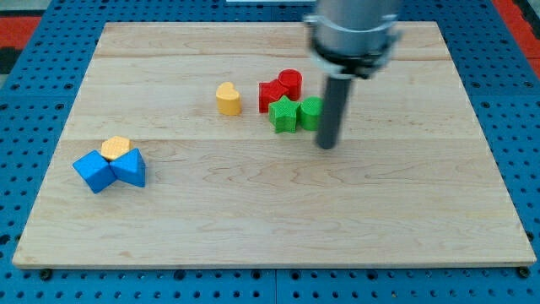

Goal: Move the group of blocks to the yellow heart

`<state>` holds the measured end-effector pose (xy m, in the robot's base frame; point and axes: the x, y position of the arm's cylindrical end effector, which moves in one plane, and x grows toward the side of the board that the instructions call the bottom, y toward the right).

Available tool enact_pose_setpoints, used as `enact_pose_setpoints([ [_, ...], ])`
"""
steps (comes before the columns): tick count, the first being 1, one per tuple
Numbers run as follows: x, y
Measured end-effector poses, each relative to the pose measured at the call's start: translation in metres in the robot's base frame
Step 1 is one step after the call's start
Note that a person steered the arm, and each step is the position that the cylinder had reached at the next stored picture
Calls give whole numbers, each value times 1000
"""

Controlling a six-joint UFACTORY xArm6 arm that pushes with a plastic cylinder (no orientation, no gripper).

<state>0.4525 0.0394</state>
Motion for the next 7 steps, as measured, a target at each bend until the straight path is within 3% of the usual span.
enact_pose_setpoints([
  [1,-14,-77],
  [2,4,-72],
  [3,31,-30],
  [5,17,162],
  [6,12,156],
  [7,-20,130],
])
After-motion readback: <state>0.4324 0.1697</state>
